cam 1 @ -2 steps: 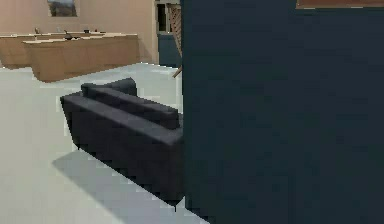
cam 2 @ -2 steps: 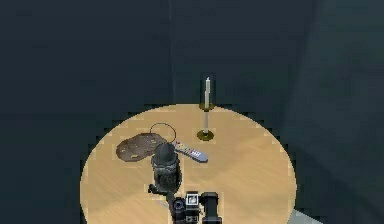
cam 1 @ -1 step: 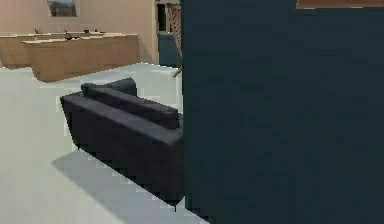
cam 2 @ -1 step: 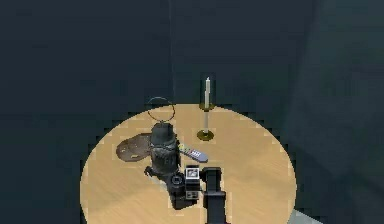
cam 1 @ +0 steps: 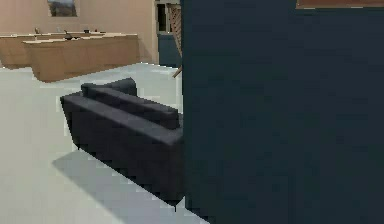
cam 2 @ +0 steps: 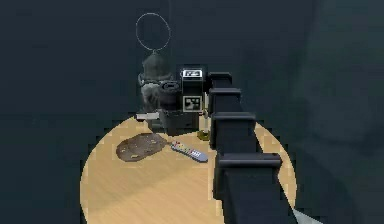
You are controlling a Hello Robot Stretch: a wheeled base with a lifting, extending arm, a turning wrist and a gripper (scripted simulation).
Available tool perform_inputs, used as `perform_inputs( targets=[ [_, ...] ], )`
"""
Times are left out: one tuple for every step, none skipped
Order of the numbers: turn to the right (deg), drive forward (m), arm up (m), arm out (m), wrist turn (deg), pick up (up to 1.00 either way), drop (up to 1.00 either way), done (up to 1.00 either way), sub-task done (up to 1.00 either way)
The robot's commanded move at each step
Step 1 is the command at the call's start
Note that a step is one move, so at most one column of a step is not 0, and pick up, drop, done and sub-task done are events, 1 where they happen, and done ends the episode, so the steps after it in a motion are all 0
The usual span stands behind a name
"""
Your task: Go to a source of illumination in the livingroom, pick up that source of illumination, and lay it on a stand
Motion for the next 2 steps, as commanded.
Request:
perform_inputs(
  targets=[
    [0.0,0.0,0.0,0.0,-45.0,0.0,0.0,0.0,0.0],
    [0.0,0.0,0.0,0.0,-45.0,0.0,0.0,0.0,0.0]
  ],
)
